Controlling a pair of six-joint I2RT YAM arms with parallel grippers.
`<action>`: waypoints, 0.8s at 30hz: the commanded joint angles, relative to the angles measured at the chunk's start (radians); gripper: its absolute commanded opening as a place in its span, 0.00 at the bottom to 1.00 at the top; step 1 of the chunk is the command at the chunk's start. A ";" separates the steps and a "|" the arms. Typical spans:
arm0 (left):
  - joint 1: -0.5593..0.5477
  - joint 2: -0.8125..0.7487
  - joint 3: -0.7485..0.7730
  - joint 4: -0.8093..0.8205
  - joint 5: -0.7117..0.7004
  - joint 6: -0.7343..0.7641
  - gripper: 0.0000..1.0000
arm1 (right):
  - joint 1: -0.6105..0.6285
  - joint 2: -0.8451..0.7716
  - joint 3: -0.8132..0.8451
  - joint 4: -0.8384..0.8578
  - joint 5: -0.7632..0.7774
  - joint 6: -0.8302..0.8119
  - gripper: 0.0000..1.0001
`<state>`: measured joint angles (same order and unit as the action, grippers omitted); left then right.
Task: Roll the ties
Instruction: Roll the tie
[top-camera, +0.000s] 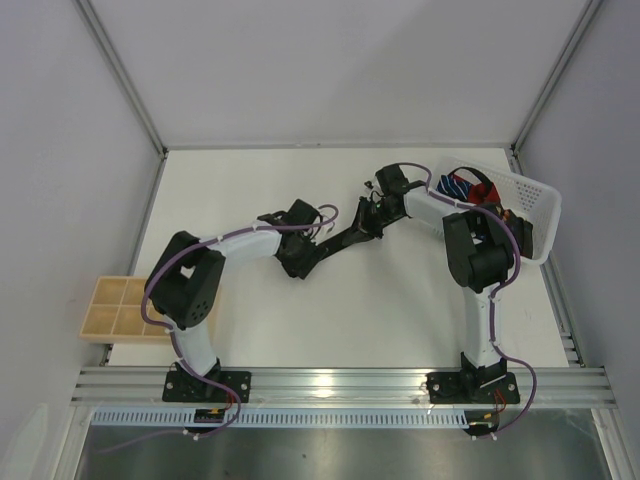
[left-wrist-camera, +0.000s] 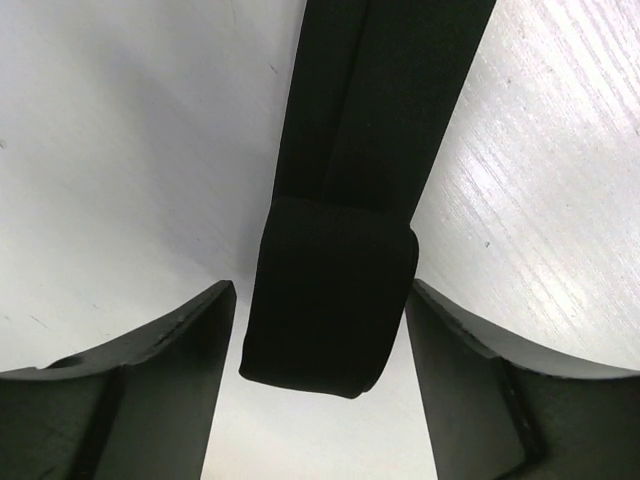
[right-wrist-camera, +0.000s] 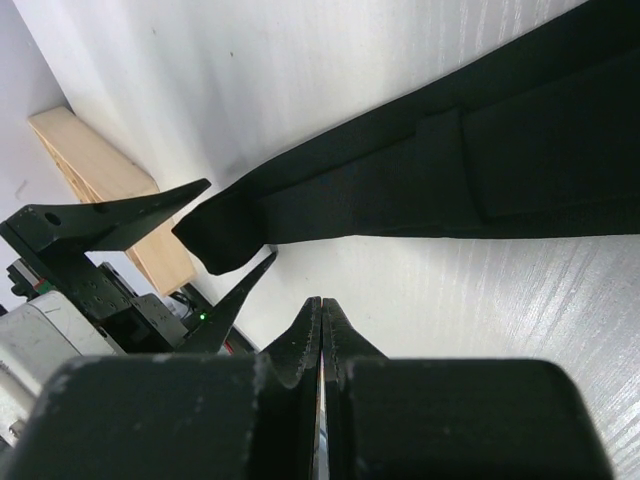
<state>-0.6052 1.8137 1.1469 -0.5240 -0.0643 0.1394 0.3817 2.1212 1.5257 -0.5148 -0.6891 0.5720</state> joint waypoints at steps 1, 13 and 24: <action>0.031 -0.028 0.027 -0.033 0.030 -0.006 0.75 | -0.004 -0.061 -0.002 0.018 -0.016 -0.003 0.00; 0.053 0.006 0.001 -0.019 0.109 0.017 0.54 | 0.014 -0.057 0.002 0.024 -0.023 0.003 0.00; 0.058 -0.089 -0.022 -0.001 0.113 0.000 0.82 | 0.037 -0.030 0.051 0.016 -0.026 0.009 0.00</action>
<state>-0.5514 1.8015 1.1336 -0.5434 0.0341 0.1406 0.4103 2.1201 1.5230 -0.5110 -0.6968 0.5758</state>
